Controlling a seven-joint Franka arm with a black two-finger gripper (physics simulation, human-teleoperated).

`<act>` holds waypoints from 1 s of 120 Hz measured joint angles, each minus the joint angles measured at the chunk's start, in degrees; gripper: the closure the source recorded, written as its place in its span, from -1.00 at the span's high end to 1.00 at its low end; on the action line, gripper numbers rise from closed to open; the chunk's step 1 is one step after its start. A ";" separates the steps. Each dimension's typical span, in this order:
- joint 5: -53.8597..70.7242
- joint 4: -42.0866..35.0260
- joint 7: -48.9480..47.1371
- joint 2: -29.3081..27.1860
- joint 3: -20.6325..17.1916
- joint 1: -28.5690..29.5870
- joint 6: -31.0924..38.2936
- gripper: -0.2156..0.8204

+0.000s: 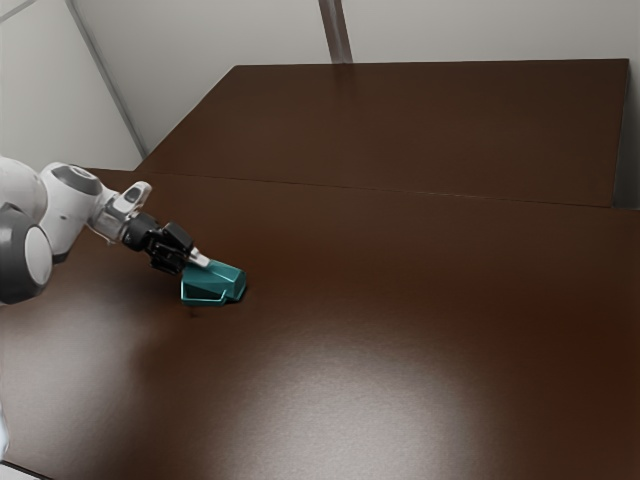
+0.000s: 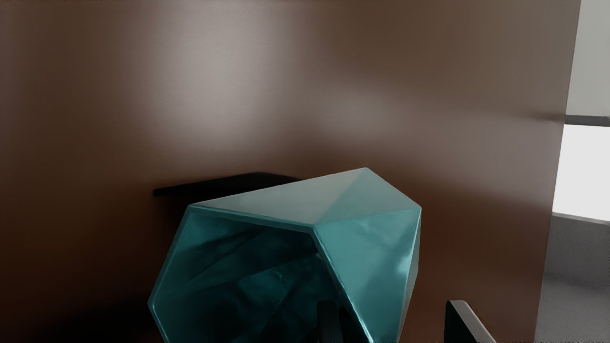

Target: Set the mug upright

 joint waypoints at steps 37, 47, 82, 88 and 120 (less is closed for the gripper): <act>-0.58 0.00 2.94 -1.44 0.00 0.13 -2.33 -0.84; -0.93 -0.61 3.53 -2.93 0.02 0.11 -3.56 -0.87; 12.64 -1.13 0.36 -14.63 -0.35 -5.10 -2.77 -0.91; 17.54 -0.04 -0.96 -15.73 -2.19 -5.64 -1.49 -0.91; 38.48 1.52 -8.71 -17.08 -12.84 -7.23 7.27 -0.92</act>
